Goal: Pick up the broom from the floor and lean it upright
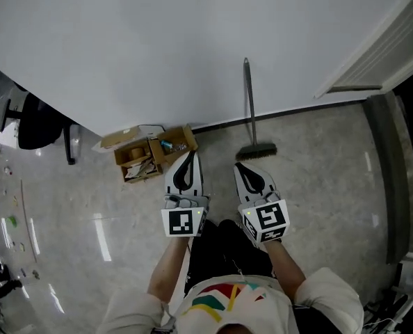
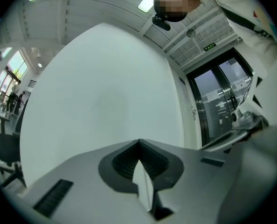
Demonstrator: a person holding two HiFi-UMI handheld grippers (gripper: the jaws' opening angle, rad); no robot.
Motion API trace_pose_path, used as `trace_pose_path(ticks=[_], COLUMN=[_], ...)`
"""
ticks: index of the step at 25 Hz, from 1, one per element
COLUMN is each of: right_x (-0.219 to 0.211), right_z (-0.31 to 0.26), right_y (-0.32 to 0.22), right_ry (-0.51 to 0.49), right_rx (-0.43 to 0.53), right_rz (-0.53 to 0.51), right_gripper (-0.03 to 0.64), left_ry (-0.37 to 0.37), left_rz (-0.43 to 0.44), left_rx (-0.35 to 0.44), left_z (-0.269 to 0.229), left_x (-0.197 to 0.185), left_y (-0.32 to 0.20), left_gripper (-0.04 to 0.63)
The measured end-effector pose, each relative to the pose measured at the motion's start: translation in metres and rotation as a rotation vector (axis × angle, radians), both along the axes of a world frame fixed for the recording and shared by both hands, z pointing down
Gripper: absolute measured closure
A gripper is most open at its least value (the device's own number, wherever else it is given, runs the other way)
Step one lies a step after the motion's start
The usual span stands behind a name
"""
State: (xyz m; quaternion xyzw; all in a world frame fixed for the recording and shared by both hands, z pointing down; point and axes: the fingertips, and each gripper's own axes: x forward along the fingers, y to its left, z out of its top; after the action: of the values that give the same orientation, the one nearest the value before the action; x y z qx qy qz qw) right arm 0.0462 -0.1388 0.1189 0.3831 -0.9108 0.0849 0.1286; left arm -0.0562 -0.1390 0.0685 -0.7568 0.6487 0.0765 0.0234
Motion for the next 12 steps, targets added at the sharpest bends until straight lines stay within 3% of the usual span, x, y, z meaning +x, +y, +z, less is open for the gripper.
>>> trace_pose_path(ticks=[3,6,9,12], right_x=[0.008,0.021,0.043,0.06], right_z=[-0.107,-0.19,-0.225,-0.23], right_y=[-0.001,0.004,0.035,0.07], right_ry=[-0.001,-0.018,-0.082,-0.123], right_rx=[0.002,0.079,0.147,0.203], right_rz=[0.025,0.051,0.079,0.094], right_gripper=[0.604,0.604,0.604,0.604], left_ry=[-0.001,-0.042,-0.029,-0.028], left_rz=[-0.009,-0.001,0.021,0.067], left_rx=[-0.017,-0.021,0.064,0.114], left_z=[-0.106,-0.177,-0.217,-0.222], left_x=[0.003,0.015,0.038,0.063], left_y=[0.006,0.014,0.041,0.072], left_gripper=[0.551,0.55,0.551,0.551])
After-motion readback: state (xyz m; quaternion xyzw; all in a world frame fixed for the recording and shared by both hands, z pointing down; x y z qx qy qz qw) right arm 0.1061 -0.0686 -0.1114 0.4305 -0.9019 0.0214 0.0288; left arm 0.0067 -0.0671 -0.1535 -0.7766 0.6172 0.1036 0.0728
